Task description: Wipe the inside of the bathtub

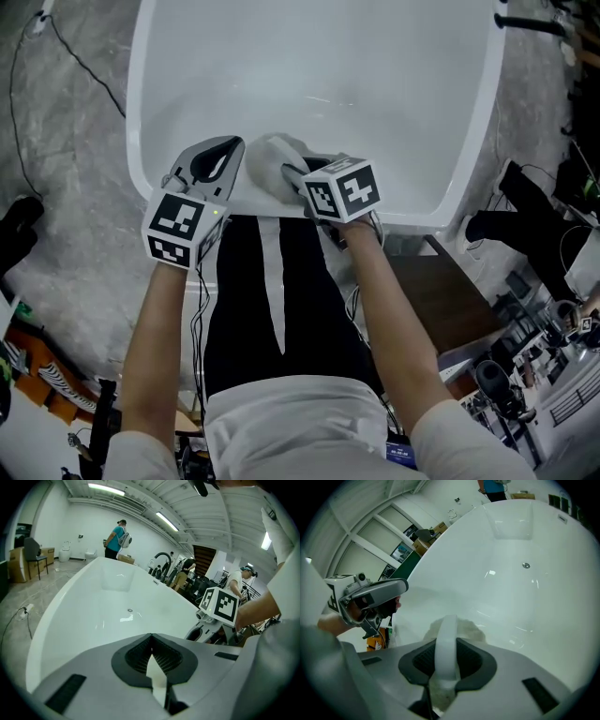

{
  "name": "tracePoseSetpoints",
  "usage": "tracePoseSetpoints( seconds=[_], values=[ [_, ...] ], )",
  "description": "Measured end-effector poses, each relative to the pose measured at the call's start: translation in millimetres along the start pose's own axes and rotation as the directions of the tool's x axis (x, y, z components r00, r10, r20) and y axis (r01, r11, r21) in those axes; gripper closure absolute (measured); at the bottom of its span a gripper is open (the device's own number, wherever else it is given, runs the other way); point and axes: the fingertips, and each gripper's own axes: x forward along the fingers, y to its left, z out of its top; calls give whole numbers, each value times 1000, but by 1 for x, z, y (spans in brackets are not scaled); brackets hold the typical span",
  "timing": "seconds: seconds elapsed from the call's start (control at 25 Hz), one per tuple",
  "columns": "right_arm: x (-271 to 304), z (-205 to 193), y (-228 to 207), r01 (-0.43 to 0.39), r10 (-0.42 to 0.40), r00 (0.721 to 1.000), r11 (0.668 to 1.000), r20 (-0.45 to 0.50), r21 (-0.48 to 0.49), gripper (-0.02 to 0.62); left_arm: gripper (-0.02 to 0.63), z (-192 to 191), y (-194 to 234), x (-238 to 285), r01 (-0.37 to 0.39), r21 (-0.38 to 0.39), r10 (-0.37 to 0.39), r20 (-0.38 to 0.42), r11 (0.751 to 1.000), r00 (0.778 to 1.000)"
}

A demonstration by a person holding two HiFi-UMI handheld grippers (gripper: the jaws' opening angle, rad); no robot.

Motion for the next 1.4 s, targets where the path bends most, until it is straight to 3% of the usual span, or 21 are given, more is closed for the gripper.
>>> tracePoseSetpoints(
  seconds=[0.4,0.84,1.08,1.4],
  values=[
    [25,22,47,-47,48,999,998,24,-50,499,594,-11,48,-46,-117,-90,122,57,989,991],
    [62,52,114,-129,137,989,983,60,-129,499,594,-23,98,-102,-217,-130,230,96,967,968],
    [73,64,135,-164,177,980,977,87,-137,499,594,-27,111,-122,-239,-146,257,114,960,960],
    [96,72,122,-139,144,987,988,71,-66,499,594,-33,112,-118,-223,-120,236,111,967,965]
  ],
)
